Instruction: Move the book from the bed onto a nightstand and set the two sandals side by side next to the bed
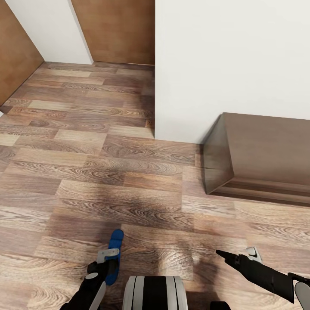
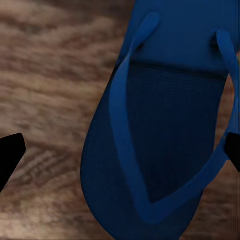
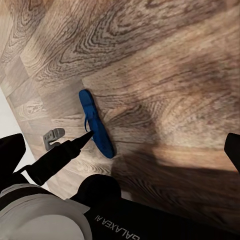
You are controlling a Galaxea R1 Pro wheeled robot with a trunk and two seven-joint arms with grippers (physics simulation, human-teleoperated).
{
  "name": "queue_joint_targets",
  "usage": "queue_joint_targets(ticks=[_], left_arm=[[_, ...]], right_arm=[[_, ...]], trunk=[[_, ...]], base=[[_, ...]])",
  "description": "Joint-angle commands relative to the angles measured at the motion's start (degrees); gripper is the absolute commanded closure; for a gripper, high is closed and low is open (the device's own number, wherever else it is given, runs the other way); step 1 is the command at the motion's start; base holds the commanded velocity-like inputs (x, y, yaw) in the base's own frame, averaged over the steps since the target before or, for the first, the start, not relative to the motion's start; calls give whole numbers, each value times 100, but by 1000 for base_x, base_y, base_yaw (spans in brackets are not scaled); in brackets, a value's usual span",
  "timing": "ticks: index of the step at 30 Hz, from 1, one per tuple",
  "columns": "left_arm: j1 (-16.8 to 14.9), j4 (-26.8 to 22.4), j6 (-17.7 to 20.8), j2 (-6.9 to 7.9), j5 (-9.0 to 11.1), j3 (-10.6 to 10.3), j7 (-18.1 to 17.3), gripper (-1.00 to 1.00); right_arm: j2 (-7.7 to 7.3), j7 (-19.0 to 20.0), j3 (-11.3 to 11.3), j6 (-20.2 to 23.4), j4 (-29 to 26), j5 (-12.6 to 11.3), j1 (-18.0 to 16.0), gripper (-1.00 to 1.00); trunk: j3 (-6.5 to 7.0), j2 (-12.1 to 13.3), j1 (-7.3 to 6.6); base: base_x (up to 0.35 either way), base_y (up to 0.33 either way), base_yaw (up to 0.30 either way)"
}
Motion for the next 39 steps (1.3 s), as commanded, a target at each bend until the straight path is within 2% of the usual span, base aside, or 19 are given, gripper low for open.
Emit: queue_joint_targets(ticks=[1,3,5,9,17,31,39], left_arm=[[0,-9,23,4,60,-38,15,-100],[0,-9,24,4,60,-94,-108,-100],[-2,-9,28,4,57,-205,-383,-100],[-1,-9,29,4,52,-257,-524,-100],[-1,-9,8,12,43,-264,-531,-100],[-1,-9,1,13,51,-262,-516,-100],[-2,-16,-2,13,51,-262,-510,-100]], right_arm=[[1,36,-8,28,-2,25,-3,-100],[1,36,-8,28,-2,25,-3,-100],[1,36,-8,28,-3,25,-3,-100],[1,36,-8,28,-4,25,-3,-100],[1,36,-8,28,-5,25,-3,-100],[1,36,-8,28,-4,25,-3,-100],[1,36,-8,28,-6,25,-3,-100]], trunk=[[-3,-1,-1],[-3,-1,-1],[-3,-1,-1],[-3,-1,-1],[-3,-1,-1],[-313,-20,35],[-313,-20,35]], base=[[0,0,0],[0,0,0],[0,0,0],[0,0,0],[0,0,0],[0,0,0],[0,0,0]])
